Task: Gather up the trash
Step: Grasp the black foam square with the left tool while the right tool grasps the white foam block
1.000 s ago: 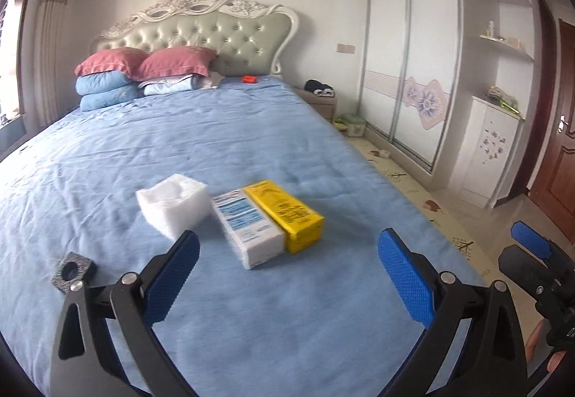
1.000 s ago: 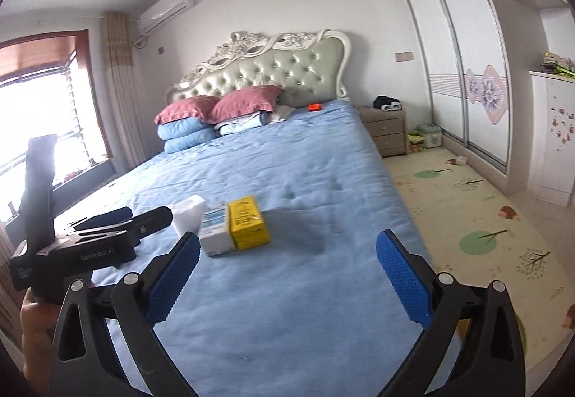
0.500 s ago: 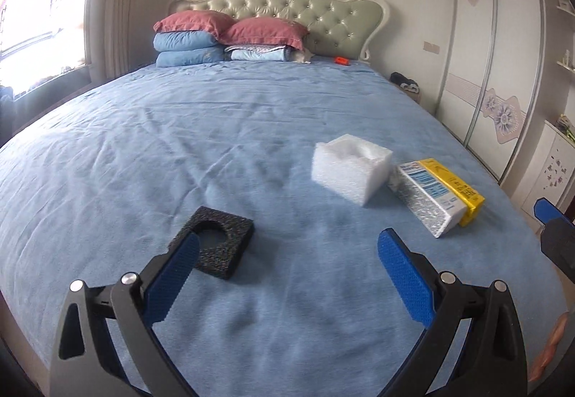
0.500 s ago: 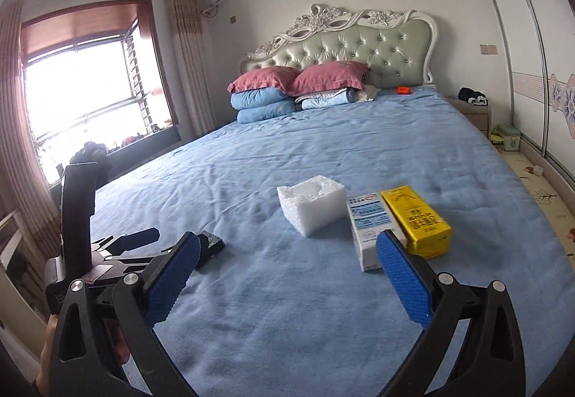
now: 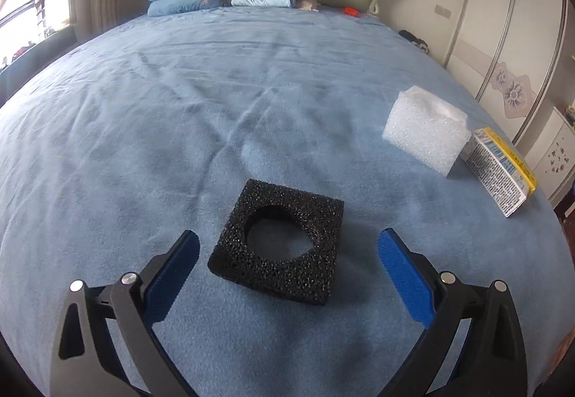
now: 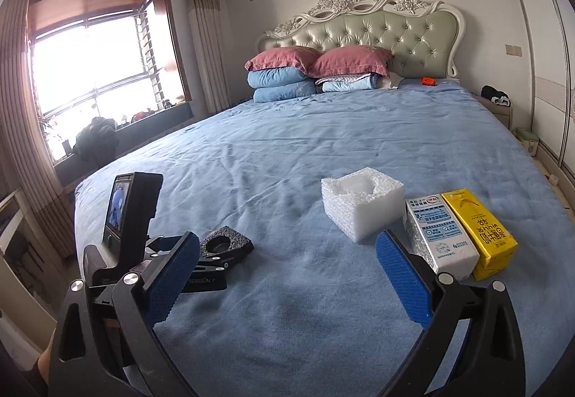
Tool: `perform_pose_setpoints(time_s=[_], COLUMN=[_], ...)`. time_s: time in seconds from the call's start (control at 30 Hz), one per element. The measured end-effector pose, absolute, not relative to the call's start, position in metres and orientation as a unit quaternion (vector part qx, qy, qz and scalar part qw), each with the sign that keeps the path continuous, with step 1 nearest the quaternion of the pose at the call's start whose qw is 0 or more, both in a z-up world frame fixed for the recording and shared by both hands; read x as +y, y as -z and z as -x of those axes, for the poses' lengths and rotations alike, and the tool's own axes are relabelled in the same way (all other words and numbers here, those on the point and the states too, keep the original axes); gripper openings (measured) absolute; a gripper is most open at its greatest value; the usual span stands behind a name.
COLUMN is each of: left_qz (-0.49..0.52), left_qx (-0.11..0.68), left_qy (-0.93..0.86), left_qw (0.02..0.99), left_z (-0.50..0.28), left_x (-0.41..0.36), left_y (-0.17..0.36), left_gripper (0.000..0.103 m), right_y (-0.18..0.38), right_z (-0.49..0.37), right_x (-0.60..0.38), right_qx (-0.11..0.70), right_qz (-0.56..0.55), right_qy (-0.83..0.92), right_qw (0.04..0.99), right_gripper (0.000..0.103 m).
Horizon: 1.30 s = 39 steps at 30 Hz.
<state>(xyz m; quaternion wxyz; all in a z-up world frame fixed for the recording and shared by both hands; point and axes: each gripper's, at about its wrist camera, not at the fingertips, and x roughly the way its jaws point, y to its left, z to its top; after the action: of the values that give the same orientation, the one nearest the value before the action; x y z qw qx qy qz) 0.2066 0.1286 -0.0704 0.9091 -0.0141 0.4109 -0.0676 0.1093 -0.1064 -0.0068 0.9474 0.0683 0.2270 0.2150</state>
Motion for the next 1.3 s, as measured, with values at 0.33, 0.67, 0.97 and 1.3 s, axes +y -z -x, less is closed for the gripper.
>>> perform_pose_setpoints(time_s=[0.33,0.67,0.97,1.3], left_qz=[-0.013,0.030,0.051,0.063], left_qx=[0.458,0.439,0.416,0.413], left_qy=[0.082,0.094,0.097,0.093], left_qw=[0.885,0.893,0.903,0.904], left_z=[-0.237,-0.243,-0.253,-0.267], left_x=[0.120,0.128,0.124,0.129], left_y=[0.091,0.078,0.061,0.060], left_gripper=[0.095,0.064,0.064,0.065], right_y=[0.008,0.026,0.025,0.039], right_z=[-0.154,-0.190,-0.222,-0.278], right_x=[-0.099,-0.107,-0.092,-0.072], right_qx=[0.254,0.282,0.270,0.328], right_qz=[-0.058,-0.050,0.012,0.091], right_qy=[-0.199,-0.181,-0.189,-0.189], right_qw=[0.945,0.941,0.944,0.921], right_gripper=[0.095,0.095,0.095,0.071])
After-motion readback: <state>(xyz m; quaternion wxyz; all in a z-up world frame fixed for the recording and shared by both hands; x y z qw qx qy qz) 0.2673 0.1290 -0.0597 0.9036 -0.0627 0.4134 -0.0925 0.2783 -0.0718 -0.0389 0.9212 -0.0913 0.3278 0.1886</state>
